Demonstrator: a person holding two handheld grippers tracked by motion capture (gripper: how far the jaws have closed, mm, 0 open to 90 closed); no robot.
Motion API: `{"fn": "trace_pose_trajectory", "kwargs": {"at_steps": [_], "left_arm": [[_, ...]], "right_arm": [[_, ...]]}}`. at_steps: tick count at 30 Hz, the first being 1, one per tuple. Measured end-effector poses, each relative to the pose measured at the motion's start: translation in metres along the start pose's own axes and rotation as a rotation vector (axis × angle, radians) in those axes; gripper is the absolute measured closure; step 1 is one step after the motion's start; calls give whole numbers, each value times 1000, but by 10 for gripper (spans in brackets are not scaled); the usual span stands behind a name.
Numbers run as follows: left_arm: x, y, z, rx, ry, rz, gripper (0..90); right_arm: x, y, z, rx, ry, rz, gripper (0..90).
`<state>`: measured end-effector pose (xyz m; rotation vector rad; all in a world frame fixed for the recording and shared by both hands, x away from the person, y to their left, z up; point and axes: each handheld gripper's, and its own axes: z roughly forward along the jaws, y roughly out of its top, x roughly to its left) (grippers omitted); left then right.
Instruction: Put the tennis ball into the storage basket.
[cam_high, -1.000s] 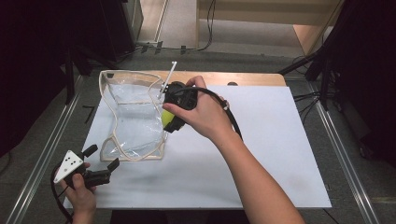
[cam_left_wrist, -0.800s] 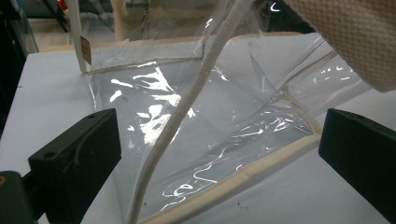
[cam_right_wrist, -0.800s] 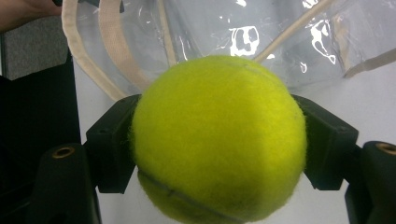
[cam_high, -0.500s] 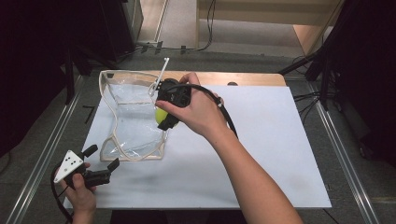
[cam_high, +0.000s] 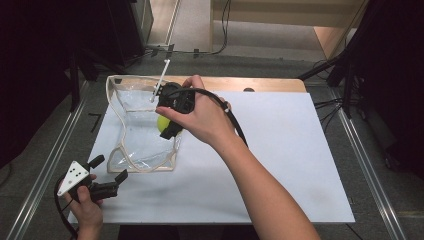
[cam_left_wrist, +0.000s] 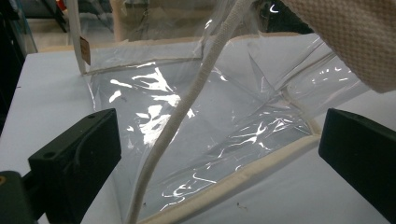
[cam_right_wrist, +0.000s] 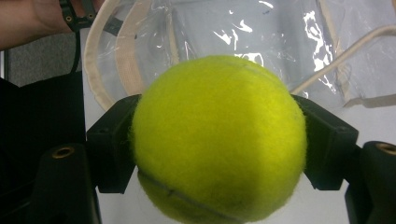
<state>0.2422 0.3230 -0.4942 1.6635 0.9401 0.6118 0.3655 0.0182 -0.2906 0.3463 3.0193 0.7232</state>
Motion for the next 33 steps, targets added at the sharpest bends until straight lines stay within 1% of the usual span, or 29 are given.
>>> {"fn": "trace_pose_trajectory", "kwargs": {"at_steps": [4, 5, 14, 16, 17, 18, 19, 21, 27, 28, 29, 32, 33], "left_arm": [[0, 0, 0, 0, 1, 0, 0], [0, 0, 0, 0, 1, 0, 0], [0, 0, 0, 2, 0, 3, 0], [0, 0, 0, 2, 0, 2, 0], [0, 0, 0, 3, 2, 2, 0], [0, 0, 0, 2, 2, 1, 0], [0, 0, 0, 1, 2, 0, 0], [0, 0, 0, 0, 2, -1, 0], [0, 0, 0, 2, 0, -2, 0], [0, 0, 0, 2, 1, -2, 0], [0, 0, 0, 1, 1, -3, 0], [0, 0, 0, 1, 1, -3, 0], [0, 0, 0, 0, 1, -2, 0]], "right_arm": [[2, 5, 2, 5, 4, 2, 228], [2, 6, 3, 3, 8, -7, 228], [3, 16, 11, 4, 17, -25, 228], [4, 18, 13, 0, 20, -24, 228], [4, 19, 13, 9, 21, -14, 228], [4, 20, 14, 6, 21, -23, 228], [4, 22, 15, 9, 21, -21, 228], [4, 24, 17, 7, 23, -30, 228], [2, 29, 24, 15, 25, -29, 228], [3, 30, 26, 18, 23, -19, 228], [2, 31, 27, 15, 21, -27, 227], [2, 33, 31, 24, 14, -21, 226], [2, 34, 33, 24, 13, -26, 226]]}}
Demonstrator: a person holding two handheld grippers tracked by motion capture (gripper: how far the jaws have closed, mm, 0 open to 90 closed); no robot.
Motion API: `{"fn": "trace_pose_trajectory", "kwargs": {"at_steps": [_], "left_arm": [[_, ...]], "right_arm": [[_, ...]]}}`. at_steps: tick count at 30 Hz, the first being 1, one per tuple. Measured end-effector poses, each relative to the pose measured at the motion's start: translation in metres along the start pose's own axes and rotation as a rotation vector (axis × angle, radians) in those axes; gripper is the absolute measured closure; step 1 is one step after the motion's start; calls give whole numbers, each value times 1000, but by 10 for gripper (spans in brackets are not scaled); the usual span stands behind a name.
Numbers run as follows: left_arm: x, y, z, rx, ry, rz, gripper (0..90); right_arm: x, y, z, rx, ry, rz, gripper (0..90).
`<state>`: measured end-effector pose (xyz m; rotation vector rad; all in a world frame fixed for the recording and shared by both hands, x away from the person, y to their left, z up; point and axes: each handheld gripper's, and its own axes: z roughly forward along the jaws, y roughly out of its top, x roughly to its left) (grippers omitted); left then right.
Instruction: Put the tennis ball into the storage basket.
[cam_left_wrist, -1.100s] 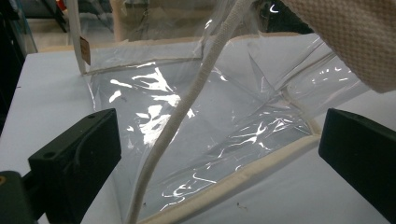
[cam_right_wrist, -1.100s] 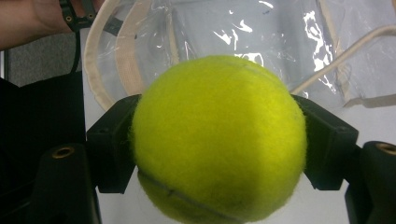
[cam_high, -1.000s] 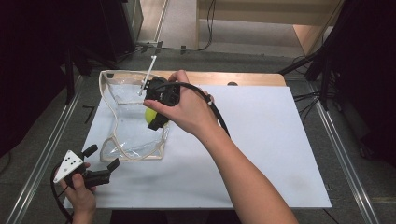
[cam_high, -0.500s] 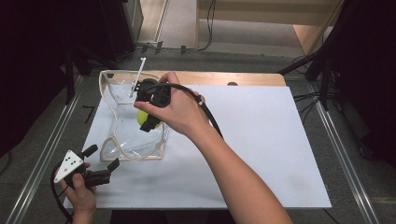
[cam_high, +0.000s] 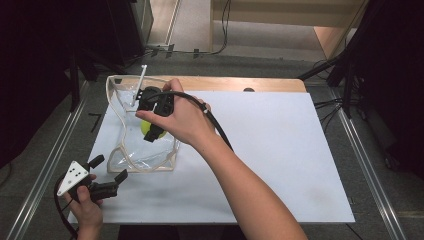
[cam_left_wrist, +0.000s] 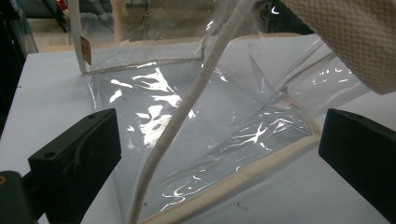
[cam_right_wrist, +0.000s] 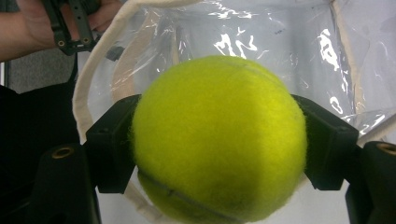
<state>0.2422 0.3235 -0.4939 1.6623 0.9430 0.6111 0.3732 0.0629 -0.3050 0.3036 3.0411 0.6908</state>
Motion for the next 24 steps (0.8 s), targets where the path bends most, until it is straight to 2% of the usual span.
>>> {"fn": "trace_pose_trajectory", "kwargs": {"at_steps": [11, 17, 18, 21, 24], "left_arm": [[0, 0, 0, 0, 0, 1, 0], [0, 0, 0, 0, 0, 1, 0], [0, 0, 0, 0, 0, 1, 0], [0, 0, -1, 2, -1, 3, 0], [0, 0, -1, 2, -1, 2, 0]], "right_arm": [[-3, 11, 15, 18, -8, 1, 222], [-5, 15, 20, 10, -11, -10, 208], [-4, 16, 19, 10, -14, -1, 206], [-5, 18, 18, -5, -8, -4, 182], [-4, 19, 18, -19, -28, -7, 110]]}}
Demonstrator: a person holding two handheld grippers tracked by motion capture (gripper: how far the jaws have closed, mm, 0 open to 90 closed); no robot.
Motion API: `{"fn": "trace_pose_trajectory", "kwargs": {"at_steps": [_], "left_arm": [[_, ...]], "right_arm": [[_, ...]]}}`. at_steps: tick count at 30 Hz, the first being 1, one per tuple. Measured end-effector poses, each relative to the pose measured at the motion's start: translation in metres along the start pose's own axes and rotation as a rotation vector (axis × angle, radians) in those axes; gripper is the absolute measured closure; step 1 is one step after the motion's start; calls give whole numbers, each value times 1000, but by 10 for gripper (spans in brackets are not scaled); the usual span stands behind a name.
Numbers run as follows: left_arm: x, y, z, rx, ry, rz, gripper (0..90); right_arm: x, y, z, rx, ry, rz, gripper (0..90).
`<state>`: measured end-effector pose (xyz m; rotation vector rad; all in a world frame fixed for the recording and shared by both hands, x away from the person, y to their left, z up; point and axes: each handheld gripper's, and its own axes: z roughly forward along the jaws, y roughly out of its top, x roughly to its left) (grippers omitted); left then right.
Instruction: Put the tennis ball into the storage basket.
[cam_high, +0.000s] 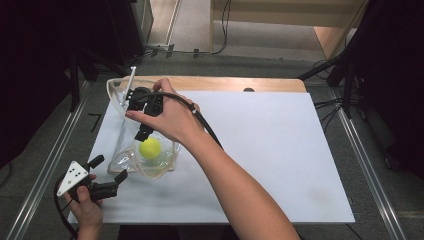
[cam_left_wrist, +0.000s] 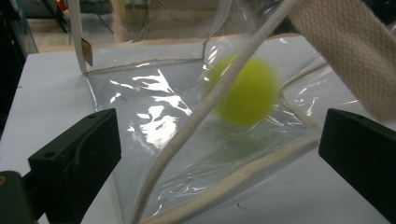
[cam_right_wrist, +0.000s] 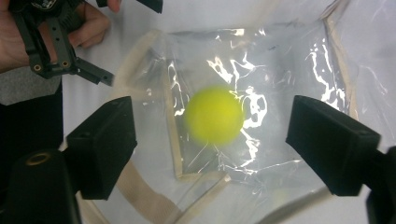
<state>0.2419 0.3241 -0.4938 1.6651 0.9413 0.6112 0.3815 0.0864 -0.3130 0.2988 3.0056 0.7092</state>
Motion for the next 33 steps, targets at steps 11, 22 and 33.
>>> {"fn": "trace_pose_trajectory", "kwargs": {"at_steps": [11, 22, 33], "left_arm": [[0, 0, 0, -4, -2, -1, 0], [0, 0, 0, 1, 0, 1, 0], [0, 0, 1, -1, 2, 1, 0]], "right_arm": [[6, -7, -13, -28, -70, -1, 0], [9, -24, -20, -21, -81, 18, 0], [7, -46, -27, -39, -88, 52, 0]]}}
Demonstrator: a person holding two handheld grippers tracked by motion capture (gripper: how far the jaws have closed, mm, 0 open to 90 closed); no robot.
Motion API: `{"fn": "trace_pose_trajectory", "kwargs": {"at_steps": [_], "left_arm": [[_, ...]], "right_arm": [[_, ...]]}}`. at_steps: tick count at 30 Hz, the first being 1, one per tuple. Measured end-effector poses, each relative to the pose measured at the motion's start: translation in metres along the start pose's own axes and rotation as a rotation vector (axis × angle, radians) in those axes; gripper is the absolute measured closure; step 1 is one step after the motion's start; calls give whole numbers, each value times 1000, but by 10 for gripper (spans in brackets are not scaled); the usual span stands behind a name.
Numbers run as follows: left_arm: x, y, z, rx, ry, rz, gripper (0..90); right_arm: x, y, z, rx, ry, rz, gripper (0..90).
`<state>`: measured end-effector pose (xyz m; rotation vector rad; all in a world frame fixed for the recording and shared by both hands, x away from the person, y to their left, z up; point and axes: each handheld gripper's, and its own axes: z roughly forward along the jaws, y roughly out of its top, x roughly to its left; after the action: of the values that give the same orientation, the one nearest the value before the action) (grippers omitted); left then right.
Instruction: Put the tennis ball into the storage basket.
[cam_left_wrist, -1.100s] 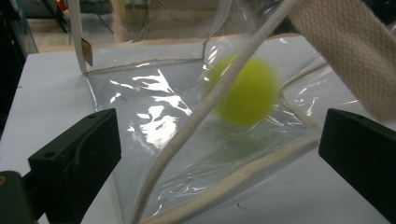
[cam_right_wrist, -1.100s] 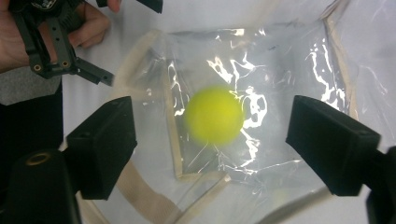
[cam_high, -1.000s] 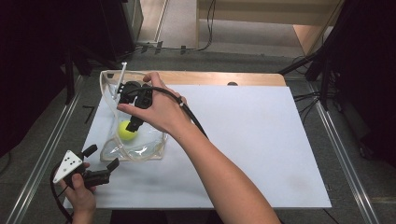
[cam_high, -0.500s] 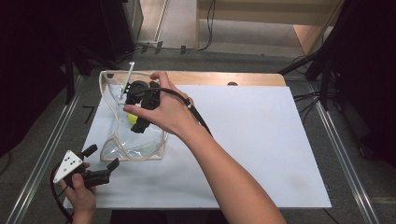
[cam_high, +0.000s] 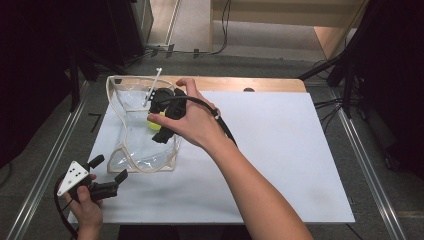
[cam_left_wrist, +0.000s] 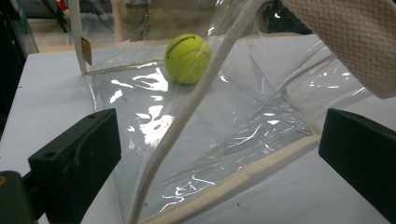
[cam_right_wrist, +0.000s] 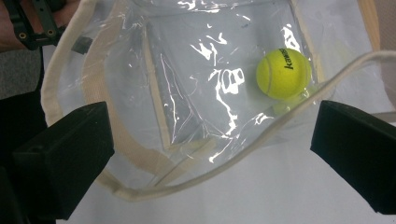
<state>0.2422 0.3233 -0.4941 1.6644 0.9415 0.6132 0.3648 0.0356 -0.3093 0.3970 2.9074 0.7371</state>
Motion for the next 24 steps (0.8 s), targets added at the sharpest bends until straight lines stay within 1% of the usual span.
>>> {"fn": "trace_pose_trajectory", "kwargs": {"at_steps": [7, 8, 10, 12, 13, 15, 17, 19, 24], "left_arm": [[0, 0, 0, -3, -1, -1, 0], [0, 0, 0, -4, -1, -1, 0], [0, 0, 0, -3, -1, -1, 0], [-1, 0, 0, -3, -1, -1, 0], [-1, 0, 0, -3, -1, -1, 0], [-1, 0, 0, -3, -1, -1, 0], [0, 0, 0, 0, -1, 2, 0], [-1, 0, 0, 0, 0, 2, 0], [-1, 0, 0, 0, 0, 2, 0]], "right_arm": [[-2, -14, -4, -1, -4, 24, 0], [-3, -15, -4, -5, -6, 21, 0], [-3, -19, -5, -2, -2, 30, 0], [-4, -23, -5, -2, -8, 39, 0], [-5, -26, -5, 0, -1, 38, 0], [-5, -30, -5, 1, -9, 43, 0], [-6, -34, -5, 1, -2, 52, 0], [-6, -38, -4, 6, 1, 51, 0], [-8, -48, -1, 12, 1, 66, 0]]}}
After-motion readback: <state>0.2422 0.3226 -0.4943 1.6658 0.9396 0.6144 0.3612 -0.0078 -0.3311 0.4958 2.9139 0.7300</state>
